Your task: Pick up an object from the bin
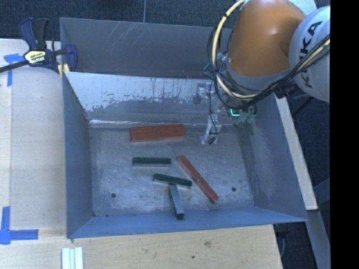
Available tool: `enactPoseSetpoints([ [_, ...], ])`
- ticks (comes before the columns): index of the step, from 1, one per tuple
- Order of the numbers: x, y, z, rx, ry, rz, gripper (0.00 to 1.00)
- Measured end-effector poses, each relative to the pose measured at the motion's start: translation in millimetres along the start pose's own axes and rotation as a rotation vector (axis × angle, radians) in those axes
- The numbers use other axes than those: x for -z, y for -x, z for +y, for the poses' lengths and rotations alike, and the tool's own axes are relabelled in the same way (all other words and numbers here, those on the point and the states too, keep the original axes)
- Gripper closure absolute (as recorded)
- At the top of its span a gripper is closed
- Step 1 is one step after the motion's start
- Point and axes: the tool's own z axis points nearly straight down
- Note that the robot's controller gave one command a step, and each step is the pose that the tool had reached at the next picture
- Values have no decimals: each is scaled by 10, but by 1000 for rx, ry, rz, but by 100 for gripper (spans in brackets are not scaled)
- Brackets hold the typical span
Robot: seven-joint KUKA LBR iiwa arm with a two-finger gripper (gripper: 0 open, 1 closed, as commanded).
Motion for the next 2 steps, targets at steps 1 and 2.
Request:
enactPoseSetpoints([
  [1,-1350,-318,560,70,1,2,0],
  [2,-1727,-524,249,285,0,-4,0],
])
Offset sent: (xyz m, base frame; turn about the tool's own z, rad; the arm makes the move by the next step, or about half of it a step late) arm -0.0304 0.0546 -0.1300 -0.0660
